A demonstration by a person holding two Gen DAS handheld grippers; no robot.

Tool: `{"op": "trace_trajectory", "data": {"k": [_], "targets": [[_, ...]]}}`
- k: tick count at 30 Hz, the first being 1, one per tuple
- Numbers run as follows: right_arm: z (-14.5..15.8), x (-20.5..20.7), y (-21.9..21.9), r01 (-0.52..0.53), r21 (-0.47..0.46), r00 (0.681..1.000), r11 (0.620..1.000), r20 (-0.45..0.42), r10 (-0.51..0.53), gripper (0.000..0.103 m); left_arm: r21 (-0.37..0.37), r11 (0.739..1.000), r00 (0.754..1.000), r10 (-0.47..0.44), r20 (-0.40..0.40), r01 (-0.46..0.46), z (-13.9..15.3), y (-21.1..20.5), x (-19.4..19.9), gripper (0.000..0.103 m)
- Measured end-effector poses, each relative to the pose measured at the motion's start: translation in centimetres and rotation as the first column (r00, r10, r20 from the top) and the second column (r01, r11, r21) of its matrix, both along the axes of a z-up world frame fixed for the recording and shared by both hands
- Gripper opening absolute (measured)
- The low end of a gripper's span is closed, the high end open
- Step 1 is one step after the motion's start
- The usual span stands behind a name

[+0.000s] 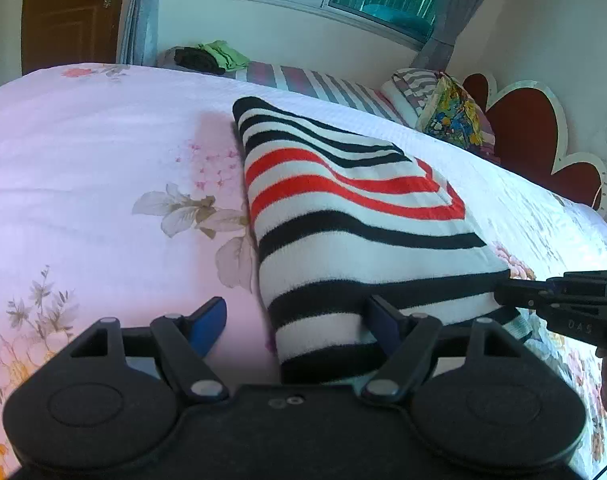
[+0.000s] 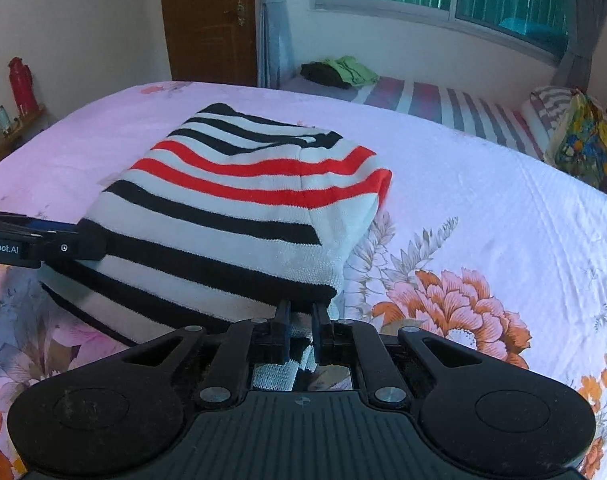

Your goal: Fold small clothes

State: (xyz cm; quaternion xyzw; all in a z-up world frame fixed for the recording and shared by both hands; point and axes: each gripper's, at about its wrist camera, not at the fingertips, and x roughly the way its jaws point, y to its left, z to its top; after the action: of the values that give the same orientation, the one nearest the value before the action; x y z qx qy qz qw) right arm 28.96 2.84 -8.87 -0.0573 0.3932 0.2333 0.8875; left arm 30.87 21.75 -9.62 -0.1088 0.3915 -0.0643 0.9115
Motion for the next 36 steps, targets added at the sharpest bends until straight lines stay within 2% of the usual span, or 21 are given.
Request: {"op": "trace_trajectory", "data": {"k": [5, 10, 11, 12, 13, 14, 19, 20, 21, 23, 25, 27, 29, 33, 36], "targets": [[0.1, -0.3, 0.1, 0.016, -0.001, 1.0, 1.0, 0.003, -0.016, 0.008, 0.033, 0.999, 1.0, 0.004, -0.006, -0.003, 0.0, -0.8, -0.1, 0.077], [0.6, -0.8, -0.6, 0.055, 0.048, 0.998, 0.997, -0.01, -0.055, 0.009, 0.125, 0.992, 1.0, 0.031, 0.003, -0.031, 0.7, -2.4, -1.0, 0.08], [1.0, -1.3, -1.1, 0.074, 0.066, 0.997, 0.995, -0.018, -0.073, 0.016, 0.135, 0.99, 0.999, 0.036, 0.008, -0.037, 1.1, -2.6, -1.6, 0.078], [1.5, -2.0, -1.4, 0.09, 0.082, 0.996, 0.993, -0.01, -0.089, 0.031, 0.147, 0.989, 0.999, 0.033, 0.018, -0.035, 1.5, -3.0, -2.4, 0.078], [2.0, -3.1, -1.9, 0.087, 0.099, 0.996, 0.991, 0.009, -0.088, 0.038, 0.16, 0.986, 0.999, 0.033, 0.025, -0.036, 1.9, -3.2, -3.1, 0.078], [2.6, -4.3, -2.2, 0.077, 0.106, 0.996, 0.991, 0.029, -0.081, 0.041, 0.171, 0.985, 0.999, 0.033, 0.031, -0.037, 2.4, -3.6, -4.3, 0.078], [5.4, -11.3, -4.0, 0.049, 0.129, 0.995, 0.991, 0.076, -0.059, 0.041, 0.175, 0.983, 0.996, 0.048, 0.073, -0.06, 4.8, -5.4, -10.8, 0.079], [6.1, -12.9, -4.5, 0.052, 0.136, 0.995, 0.989, 0.077, -0.063, 0.044, 0.176, 0.982, 0.995, 0.054, 0.088, -0.068, 5.4, -5.9, -12.6, 0.079], [6.7, -14.3, -4.9, 0.06, 0.14, 0.995, 0.988, 0.075, -0.071, 0.064, 0.18, 0.981, 0.993, 0.06, 0.098, -0.077, 6.1, -6.4, -14.2, 0.079], [8.3, -17.8, -6.0, 0.066, 0.152, 0.992, 0.986, 0.096, -0.081, 0.093, 0.203, 0.975, 0.991, 0.073, 0.114, -0.095, 7.6, -7.5, -17.3, 0.079], [9.7, -21.2, -6.9, 0.057, 0.157, 0.989, 0.986, 0.126, -0.077, 0.094, 0.213, 0.972, 0.987, 0.073, 0.14, -0.102, 9.1, -8.4, -20.4, 0.08], [11.1, -24.5, -7.5, 0.067, 0.129, 0.986, 0.989, 0.145, -0.086, 0.095, 0.222, 0.967, 0.977, 0.081, 0.197, -0.125, 10.8, -9.5, -24.1, 0.082], [12.3, -27.5, -8.4, 0.066, 0.14, 0.979, 0.988, 0.181, -0.091, 0.096, 0.246, 0.959, 0.965, 0.079, 0.249, -0.142, 12.3, -10.6, -27.3, 0.084], [14.0, -31.8, -10.1, 0.087, 0.175, 0.97, 0.981, 0.211, -0.124, 0.097, 0.246, 0.96, 0.949, 0.052, 0.31, -0.133, 14.5, -11.7, -31.9, 0.085], [14.6, -33.8, -11.0, 0.099, 0.19, 0.967, 0.977, 0.212, -0.139, 0.098, 0.271, 0.951, 0.946, 0.057, 0.319, -0.149, 15.5, -12.6, -33.6, 0.083]]}}
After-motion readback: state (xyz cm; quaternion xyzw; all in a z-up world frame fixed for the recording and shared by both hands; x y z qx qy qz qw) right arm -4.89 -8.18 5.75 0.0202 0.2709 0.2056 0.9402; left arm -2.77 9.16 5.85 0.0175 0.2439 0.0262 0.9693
